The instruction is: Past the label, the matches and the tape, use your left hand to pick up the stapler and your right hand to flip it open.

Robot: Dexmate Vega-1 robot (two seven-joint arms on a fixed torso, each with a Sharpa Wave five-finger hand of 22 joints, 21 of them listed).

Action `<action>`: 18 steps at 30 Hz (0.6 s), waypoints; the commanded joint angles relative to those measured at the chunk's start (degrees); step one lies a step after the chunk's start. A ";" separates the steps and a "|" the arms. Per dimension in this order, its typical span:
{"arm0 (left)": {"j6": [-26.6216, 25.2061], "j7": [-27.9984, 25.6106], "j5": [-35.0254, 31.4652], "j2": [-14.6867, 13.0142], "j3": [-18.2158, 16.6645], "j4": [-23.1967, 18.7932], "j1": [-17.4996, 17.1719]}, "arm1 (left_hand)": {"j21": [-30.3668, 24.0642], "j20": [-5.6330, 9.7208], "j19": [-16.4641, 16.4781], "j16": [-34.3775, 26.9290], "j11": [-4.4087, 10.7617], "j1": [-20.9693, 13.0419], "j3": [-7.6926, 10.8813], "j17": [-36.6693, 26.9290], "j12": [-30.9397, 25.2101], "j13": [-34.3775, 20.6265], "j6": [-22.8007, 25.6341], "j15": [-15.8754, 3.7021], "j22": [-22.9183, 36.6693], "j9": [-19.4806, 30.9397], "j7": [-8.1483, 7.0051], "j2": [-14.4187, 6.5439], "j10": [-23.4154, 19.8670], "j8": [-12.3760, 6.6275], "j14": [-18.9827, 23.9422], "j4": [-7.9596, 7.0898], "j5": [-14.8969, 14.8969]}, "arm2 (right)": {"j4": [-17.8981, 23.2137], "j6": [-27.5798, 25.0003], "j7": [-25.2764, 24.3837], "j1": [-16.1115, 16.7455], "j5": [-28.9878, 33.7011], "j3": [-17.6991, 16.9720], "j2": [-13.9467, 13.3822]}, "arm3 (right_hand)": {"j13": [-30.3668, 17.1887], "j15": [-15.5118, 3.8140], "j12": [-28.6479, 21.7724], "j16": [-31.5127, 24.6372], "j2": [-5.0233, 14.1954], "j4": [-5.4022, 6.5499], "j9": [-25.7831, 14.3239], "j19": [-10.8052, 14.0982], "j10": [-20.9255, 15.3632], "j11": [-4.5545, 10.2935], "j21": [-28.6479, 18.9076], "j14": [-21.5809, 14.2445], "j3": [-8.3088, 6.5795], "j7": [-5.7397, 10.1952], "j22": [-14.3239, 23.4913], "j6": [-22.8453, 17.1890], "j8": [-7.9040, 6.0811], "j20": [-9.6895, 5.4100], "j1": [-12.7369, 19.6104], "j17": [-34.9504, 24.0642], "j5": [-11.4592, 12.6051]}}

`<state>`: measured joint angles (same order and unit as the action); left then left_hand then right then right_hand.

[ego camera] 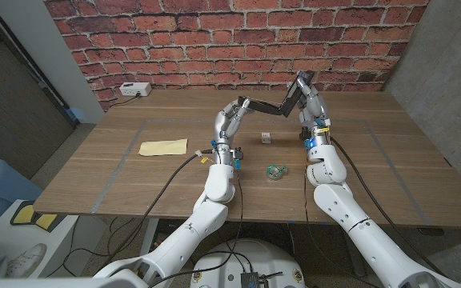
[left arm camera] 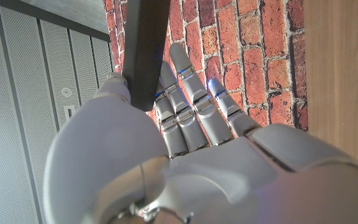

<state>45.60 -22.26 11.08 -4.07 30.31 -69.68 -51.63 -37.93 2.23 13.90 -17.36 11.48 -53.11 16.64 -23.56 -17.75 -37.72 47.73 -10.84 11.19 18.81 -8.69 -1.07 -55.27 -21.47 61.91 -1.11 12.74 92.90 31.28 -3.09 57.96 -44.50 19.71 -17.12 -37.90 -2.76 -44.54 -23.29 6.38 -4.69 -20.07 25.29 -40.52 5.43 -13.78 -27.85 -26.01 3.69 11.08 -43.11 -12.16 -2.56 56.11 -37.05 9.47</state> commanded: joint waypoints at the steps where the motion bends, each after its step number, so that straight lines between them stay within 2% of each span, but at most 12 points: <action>1: 0.66 0.20 1.28 0.41 -1.13 -0.85 -0.82 | 0.09 0.95 -0.54 0.47 0.35 -7.80 6.95 0.11 -0.29 -0.55 0.85 -2.84 -0.07 0.37 -0.45 -8.26 -0.65 -0.20 -0.76 6.53 0.35 | -0.67 -0.45 0.50 -0.36 -1.16 -0.20 0.40 | -0.42 -10.85 -0.57 -0.16 5.00 0.31 -0.30 0.36 -5.56 5.35 -0.27 -0.69 -0.34 2.76 0.13 -3.51 -0.22 -1.82 4.52 -0.23 0.46; 10: 0.54 1.17 2.24 0.29 -1.37 -1.29 -0.99 | 0.62 0.55 -1.77 2.06 0.32 -7.61 7.17 0.84 -0.17 -1.13 0.94 -2.86 -0.20 0.23 -0.61 -8.41 -0.63 -0.10 -2.73 6.42 0.45 | -1.10 -0.93 1.62 -0.47 -2.93 -0.27 0.77 | -0.35 -10.83 -0.61 -0.08 4.98 0.31 -0.32 0.36 -5.70 5.37 -0.35 -0.77 -0.32 2.71 0.16 -3.60 -0.23 -1.76 4.51 -0.34 0.45; 16: 1.22 1.61 2.66 0.61 -1.51 -0.88 -0.84 | 0.66 0.51 -1.76 2.26 0.30 -7.59 7.23 0.96 -0.15 -1.31 0.91 -2.88 -0.24 0.20 -0.66 -8.45 -0.65 -0.07 -2.84 6.41 0.47 | -0.95 -1.49 3.42 -0.38 -5.23 -0.23 1.05 | 0.46 -10.71 -0.03 0.03 5.00 0.64 -0.35 -0.26 -5.27 5.86 -0.30 -0.99 -0.09 3.84 0.23 -2.80 0.15 -1.25 4.18 -0.57 0.40; 18: 1.34 1.57 2.59 0.71 -1.60 -0.83 -0.82 | 0.68 0.51 -1.75 2.32 0.29 -7.59 7.25 1.00 -0.16 -1.37 0.94 -2.88 -0.26 0.18 -0.72 -8.46 -0.69 -0.06 -2.86 6.41 0.47 | -1.06 -1.19 3.52 -0.37 -4.85 -0.17 1.10 | 1.07 -10.48 0.59 -0.33 4.98 1.31 -0.35 -1.12 -4.57 6.25 -0.17 -1.54 0.33 4.84 0.39 -2.35 0.33 -0.61 3.41 -1.12 0.35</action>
<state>46.22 -21.34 13.03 -3.76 29.13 -70.67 -52.46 -37.48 2.03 12.26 -15.37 11.48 -53.08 17.22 -22.57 -17.91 -38.14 47.73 -9.74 10.92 18.83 -8.69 -1.09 -55.27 -21.45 59.14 -0.89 12.80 92.02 30.52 -1.65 57.57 -46.95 19.50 -16.48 -37.28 -2.86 -44.59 -23.29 6.38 -4.30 -20.37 25.11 -40.08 5.85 -13.77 -28.36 -25.61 4.36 11.07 -42.43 -12.15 -2.68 56.10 -37.55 9.45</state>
